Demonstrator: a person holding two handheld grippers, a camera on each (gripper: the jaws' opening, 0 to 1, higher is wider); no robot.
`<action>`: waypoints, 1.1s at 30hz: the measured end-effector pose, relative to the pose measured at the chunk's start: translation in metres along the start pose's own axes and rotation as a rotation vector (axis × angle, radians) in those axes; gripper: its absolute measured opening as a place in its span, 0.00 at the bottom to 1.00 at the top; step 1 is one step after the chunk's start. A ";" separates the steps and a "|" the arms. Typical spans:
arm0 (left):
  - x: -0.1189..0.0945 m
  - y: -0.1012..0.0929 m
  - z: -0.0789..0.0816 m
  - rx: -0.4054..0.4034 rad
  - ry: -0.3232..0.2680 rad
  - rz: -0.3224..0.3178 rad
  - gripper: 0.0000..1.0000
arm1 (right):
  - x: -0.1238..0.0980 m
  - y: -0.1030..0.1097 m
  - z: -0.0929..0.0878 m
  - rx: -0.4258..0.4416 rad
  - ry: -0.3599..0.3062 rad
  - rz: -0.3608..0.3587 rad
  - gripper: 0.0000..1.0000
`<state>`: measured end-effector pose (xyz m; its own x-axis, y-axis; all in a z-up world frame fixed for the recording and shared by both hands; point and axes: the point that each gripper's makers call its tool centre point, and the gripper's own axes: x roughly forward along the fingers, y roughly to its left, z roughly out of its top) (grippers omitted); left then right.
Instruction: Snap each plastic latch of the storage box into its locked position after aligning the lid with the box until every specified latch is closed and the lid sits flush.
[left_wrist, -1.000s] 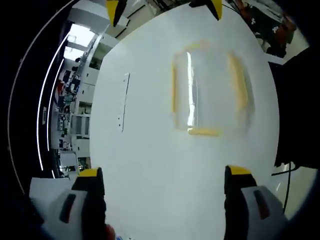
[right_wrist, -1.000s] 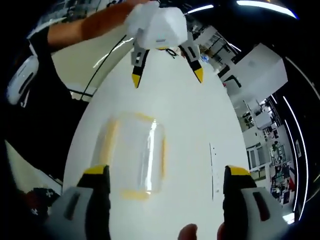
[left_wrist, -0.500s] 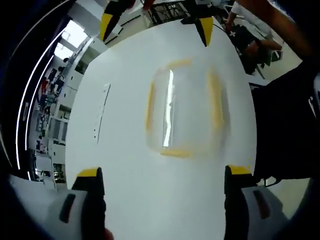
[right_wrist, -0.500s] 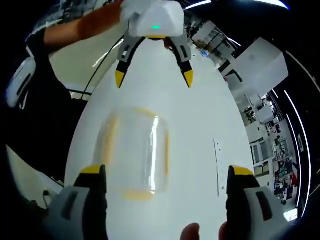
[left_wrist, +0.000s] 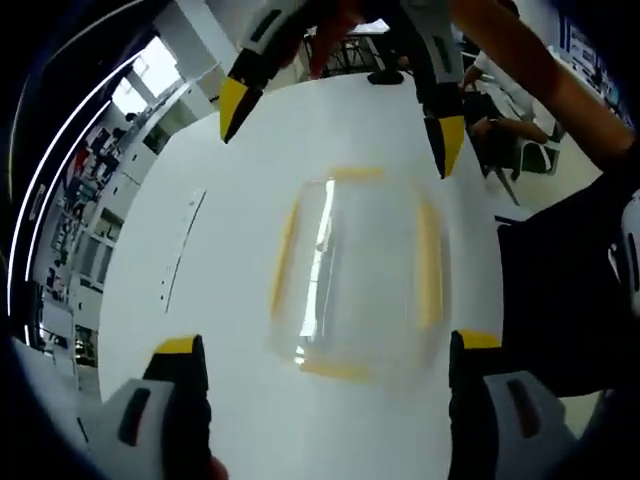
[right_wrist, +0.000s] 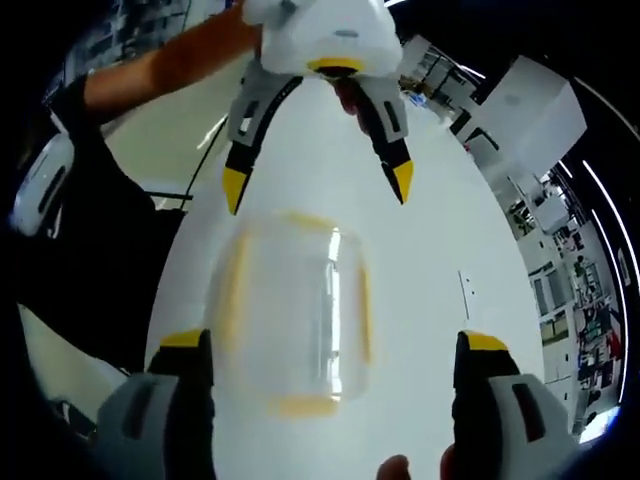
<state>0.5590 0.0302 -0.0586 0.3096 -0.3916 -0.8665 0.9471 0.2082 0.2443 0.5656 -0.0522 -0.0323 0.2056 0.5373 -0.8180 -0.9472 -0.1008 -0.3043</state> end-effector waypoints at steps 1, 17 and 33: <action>0.002 -0.001 0.001 -0.002 -0.006 -0.006 1.00 | 0.002 0.000 -0.001 0.007 0.002 0.008 1.00; 0.030 -0.033 0.010 -0.003 -0.038 -0.122 1.00 | 0.036 0.014 -0.017 0.109 0.000 0.120 1.00; 0.044 -0.048 0.009 0.004 -0.017 -0.180 1.00 | 0.046 0.033 -0.018 0.107 0.021 0.142 1.00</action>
<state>0.5283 -0.0052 -0.1040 0.1365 -0.4371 -0.8890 0.9877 0.1297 0.0879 0.5477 -0.0459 -0.0886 0.0716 0.5060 -0.8595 -0.9877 -0.0841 -0.1317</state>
